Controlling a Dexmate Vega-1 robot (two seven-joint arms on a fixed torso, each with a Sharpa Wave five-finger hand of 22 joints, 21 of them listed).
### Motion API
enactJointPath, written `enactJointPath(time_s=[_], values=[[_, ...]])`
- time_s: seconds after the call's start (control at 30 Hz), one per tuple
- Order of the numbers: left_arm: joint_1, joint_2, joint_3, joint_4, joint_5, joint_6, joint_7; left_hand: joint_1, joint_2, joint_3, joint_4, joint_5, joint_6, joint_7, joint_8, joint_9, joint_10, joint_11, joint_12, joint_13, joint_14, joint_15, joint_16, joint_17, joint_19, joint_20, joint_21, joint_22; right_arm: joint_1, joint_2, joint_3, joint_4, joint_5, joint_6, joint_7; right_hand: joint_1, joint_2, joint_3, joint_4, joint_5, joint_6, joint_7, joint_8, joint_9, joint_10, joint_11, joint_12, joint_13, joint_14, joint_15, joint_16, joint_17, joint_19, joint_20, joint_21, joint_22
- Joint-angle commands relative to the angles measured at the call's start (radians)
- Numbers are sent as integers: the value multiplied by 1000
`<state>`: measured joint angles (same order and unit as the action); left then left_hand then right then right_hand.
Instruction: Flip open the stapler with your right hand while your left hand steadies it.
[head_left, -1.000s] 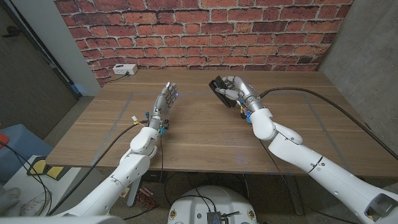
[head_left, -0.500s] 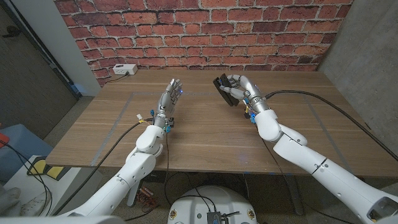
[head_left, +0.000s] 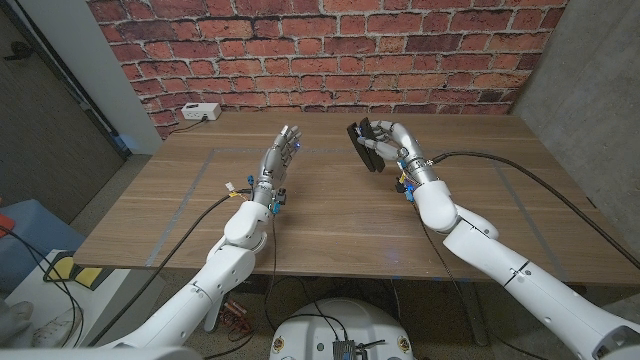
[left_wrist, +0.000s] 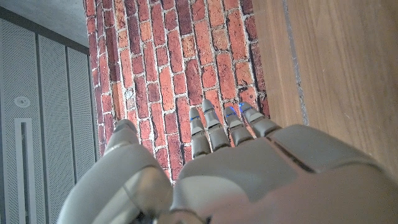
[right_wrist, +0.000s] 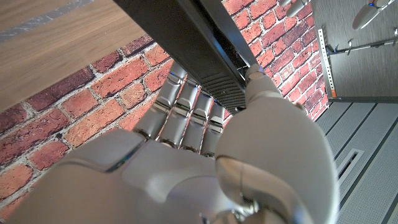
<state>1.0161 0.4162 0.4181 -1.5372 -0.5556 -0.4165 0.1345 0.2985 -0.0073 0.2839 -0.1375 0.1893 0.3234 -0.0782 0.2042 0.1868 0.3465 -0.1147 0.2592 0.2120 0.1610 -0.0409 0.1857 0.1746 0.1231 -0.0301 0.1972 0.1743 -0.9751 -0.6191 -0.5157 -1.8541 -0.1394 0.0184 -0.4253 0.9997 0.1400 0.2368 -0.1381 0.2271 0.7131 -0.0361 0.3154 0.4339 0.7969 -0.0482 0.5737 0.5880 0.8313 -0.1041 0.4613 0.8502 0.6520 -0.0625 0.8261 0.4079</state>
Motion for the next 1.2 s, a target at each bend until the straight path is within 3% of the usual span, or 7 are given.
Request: enactJointPath(time_s=[0.03,0.47,0.67,0.77,1.0,1.2], values=[[-5,-3,12,-2,18,-4,-2,27,3,7,-12,1,1,2,2,2,12,2,7,3,13,-74,8,2,0,-1,-3,2,-26,6,23,-14,42,36,13,-7,6,10,11,-4,22,-9,-5,3,57,-51,11,2,12,-116,-3,6,-6,-46,9,0],[-39,22,35,9,36,34,-41,109,9,35,-34,-3,56,-7,19,4,48,-28,18,11,26,-79,8,2,-9,8,-6,1,-30,11,29,-13,57,56,26,-10,7,13,11,-7,32,-8,-7,6,61,-50,16,0,20,-119,-7,13,-9,-47,22,-4],[-60,22,47,28,38,40,-63,124,8,39,-34,-4,51,-12,15,5,33,-25,11,13,18,-71,4,2,-16,13,-8,1,-28,11,27,-9,57,64,33,-9,8,16,10,-9,34,-9,-8,10,66,-51,19,-2,24,-119,-9,17,-11,-47,29,-6],[-66,20,51,33,43,47,-60,125,-8,32,-32,-6,58,-15,15,6,34,-8,11,16,17,-74,4,3,-19,13,-8,1,-28,9,27,-8,53,68,34,-9,7,16,9,-9,36,-9,-10,10,66,-53,20,-2,26,-119,-9,19,-12,-47,32,-8],[-74,18,65,31,69,51,-50,137,-33,23,-32,-3,73,-16,20,8,34,-32,11,22,17,-77,4,4,-24,13,-8,1,-31,10,34,0,59,90,34,-11,7,18,10,-10,38,-7,-13,11,65,-53,23,-1,26,-118,-14,22,-14,-48,40,-10],[-81,18,78,21,93,63,-43,171,-52,24,-36,2,76,-21,21,11,3,-24,0,29,-14,-75,-4,5,-36,18,-10,1,-31,13,34,11,58,114,34,-11,6,20,9,-11,40,-9,-16,12,66,-49,24,-3,27,-119,-17,25,-15,-47,46,-12]])
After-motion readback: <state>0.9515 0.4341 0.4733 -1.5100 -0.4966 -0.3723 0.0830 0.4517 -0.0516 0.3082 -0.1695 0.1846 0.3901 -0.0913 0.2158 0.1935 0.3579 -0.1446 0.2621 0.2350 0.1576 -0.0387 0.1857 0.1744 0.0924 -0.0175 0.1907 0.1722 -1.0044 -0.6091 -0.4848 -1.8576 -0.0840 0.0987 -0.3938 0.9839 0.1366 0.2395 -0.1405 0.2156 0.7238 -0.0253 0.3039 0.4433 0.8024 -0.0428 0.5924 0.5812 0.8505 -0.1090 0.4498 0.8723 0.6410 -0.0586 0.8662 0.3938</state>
